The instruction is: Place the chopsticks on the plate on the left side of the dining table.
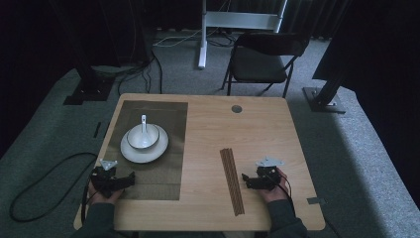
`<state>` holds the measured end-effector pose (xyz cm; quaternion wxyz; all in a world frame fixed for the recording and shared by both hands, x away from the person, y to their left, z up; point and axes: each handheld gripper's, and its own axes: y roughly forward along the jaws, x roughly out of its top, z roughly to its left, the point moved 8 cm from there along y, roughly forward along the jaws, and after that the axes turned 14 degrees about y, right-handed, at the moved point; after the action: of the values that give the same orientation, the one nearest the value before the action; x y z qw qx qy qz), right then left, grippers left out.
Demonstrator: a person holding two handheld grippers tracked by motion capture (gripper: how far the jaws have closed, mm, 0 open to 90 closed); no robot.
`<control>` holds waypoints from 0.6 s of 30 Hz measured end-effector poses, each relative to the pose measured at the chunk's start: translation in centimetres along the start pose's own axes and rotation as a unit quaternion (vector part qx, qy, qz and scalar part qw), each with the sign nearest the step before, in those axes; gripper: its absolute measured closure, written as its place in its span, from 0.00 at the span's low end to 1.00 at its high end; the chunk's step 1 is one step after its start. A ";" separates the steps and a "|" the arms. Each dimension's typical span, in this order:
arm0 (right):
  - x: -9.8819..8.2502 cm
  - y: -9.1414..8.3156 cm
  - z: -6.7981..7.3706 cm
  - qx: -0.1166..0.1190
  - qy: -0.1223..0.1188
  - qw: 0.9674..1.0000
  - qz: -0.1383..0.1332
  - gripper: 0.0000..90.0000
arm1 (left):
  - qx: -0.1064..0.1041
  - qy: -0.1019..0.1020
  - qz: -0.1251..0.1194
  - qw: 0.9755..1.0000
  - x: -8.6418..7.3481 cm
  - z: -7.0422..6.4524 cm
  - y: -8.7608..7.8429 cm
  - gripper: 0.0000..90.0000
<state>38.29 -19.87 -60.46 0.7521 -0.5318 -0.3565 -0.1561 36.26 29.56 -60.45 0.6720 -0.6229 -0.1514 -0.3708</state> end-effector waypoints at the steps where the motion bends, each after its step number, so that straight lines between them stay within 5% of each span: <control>1: 0.0 0.0 0.0 0.000 0.000 1.000 0.000 0.17 | 0.000 0.000 0.000 1.000 0.0 0.0 0.0 0.00; 10: 0.0 -0.2 0.2 -0.002 0.003 1.000 0.000 0.24 | 0.000 0.000 0.000 1.000 0.0 0.0 0.0 0.00; 18: 0.1 -0.6 0.1 -0.001 0.004 1.000 0.003 0.43 | 0.000 0.000 0.000 1.000 0.0 0.0 0.0 0.00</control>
<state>37.97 -19.97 -59.98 0.7532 -0.5333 -0.3519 -0.1567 36.26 29.56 -60.45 0.6720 -0.6229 -0.1513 -0.3708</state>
